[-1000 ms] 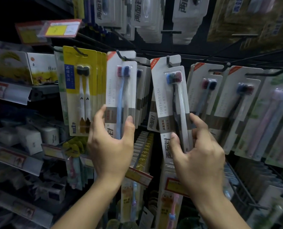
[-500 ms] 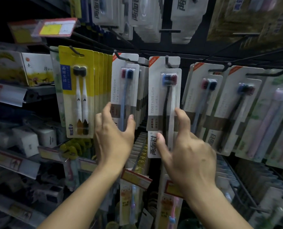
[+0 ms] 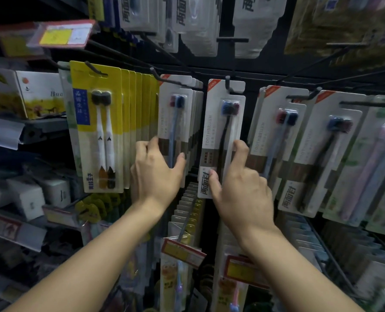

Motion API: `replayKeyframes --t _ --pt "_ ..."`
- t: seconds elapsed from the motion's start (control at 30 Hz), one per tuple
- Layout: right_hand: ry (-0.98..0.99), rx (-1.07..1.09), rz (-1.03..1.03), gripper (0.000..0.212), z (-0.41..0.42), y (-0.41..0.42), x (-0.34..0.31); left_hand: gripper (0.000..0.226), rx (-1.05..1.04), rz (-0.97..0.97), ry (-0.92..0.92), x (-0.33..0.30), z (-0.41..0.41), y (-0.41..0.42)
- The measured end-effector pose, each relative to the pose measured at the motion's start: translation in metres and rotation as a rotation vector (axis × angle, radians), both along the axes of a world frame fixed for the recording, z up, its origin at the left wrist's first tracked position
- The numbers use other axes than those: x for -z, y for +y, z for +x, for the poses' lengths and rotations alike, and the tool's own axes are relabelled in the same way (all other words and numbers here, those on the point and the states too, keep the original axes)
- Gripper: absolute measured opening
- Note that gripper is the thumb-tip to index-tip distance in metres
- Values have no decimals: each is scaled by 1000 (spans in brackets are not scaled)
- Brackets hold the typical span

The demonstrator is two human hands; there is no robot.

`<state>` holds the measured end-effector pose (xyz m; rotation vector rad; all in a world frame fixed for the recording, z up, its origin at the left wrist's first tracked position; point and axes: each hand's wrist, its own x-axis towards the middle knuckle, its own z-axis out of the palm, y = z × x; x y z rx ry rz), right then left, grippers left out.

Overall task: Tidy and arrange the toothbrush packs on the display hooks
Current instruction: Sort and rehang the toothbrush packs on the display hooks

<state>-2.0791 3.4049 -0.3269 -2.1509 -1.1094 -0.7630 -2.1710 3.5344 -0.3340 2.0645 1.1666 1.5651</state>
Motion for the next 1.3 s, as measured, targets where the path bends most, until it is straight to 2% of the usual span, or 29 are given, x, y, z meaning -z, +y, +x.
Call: replayKeyframes --t 0.37,0.6,0.83,1.13,1.3 --pt "133 -8 -89 75 10 21 -11 75 -21 3 65 -1 9 14" --pt "65 10 -98 78 16 29 -12 75 -20 -16 122 -5 15 17" --pt "79 -12 -95 77 22 31 -13 77 -14 -34 125 -7 20 17" --pt "101 -34 -155 92 14 14 -14 91 -7 -19 150 -6 15 10" --pt "22 -18 -107 91 5 -2 -13 95 -17 8 174 -6 8 -2"
